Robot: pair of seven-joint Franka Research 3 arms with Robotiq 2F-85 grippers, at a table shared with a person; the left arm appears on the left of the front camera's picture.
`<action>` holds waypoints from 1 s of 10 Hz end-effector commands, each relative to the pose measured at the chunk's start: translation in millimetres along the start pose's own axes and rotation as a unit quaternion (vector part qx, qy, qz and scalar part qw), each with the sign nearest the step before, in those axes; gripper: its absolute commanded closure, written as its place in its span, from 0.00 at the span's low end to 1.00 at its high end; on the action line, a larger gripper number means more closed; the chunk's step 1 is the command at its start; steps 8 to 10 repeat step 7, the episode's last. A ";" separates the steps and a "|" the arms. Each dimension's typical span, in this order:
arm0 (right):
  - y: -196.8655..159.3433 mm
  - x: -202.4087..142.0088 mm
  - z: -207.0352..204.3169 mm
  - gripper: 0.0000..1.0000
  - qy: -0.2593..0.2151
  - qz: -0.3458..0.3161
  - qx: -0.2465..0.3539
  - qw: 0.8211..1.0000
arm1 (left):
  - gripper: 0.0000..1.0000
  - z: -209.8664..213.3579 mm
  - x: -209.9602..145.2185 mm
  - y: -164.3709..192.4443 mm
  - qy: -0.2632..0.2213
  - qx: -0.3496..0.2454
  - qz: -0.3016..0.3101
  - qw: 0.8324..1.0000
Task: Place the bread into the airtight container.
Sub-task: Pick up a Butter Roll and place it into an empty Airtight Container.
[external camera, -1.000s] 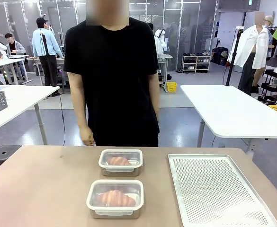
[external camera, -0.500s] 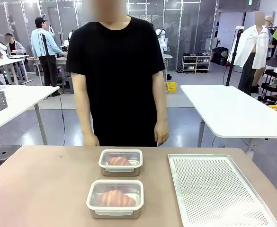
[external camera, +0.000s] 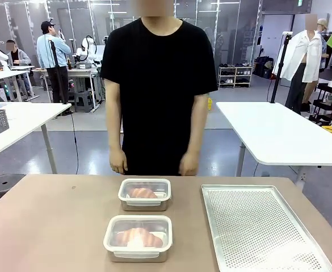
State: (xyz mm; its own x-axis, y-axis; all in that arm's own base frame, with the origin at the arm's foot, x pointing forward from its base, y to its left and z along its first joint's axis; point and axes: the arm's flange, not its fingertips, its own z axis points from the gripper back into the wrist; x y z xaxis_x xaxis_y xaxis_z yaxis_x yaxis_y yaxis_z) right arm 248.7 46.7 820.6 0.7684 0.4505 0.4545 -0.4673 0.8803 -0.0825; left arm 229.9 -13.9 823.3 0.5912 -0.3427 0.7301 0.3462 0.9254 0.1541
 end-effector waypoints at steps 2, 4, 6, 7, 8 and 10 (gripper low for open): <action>-2.4 -0.6 -0.4 0.00 -0.001 0.008 -0.002 1.000 | 0.00 0.7 1.3 0.5 0.000 0.001 -0.002 1.000; -2.4 -0.6 -0.4 0.00 -0.001 0.008 -0.002 1.000 | 0.00 0.7 1.3 0.5 0.000 0.001 -0.002 1.000; -2.4 -0.6 -0.4 0.00 -0.001 0.008 -0.002 1.000 | 0.00 0.7 1.3 0.5 0.000 0.001 -0.002 1.000; -2.4 -0.6 -0.4 0.00 -0.001 0.008 -0.002 1.000 | 0.00 0.7 1.3 0.5 0.000 0.001 -0.002 1.000; -2.4 -0.6 -0.4 0.00 -0.001 0.008 -0.002 1.000 | 0.00 0.7 1.3 0.5 0.000 0.001 -0.002 1.000; -2.4 -0.6 -0.4 0.00 -0.001 0.008 -0.002 1.000 | 0.00 0.7 1.3 0.5 0.000 0.001 -0.002 1.000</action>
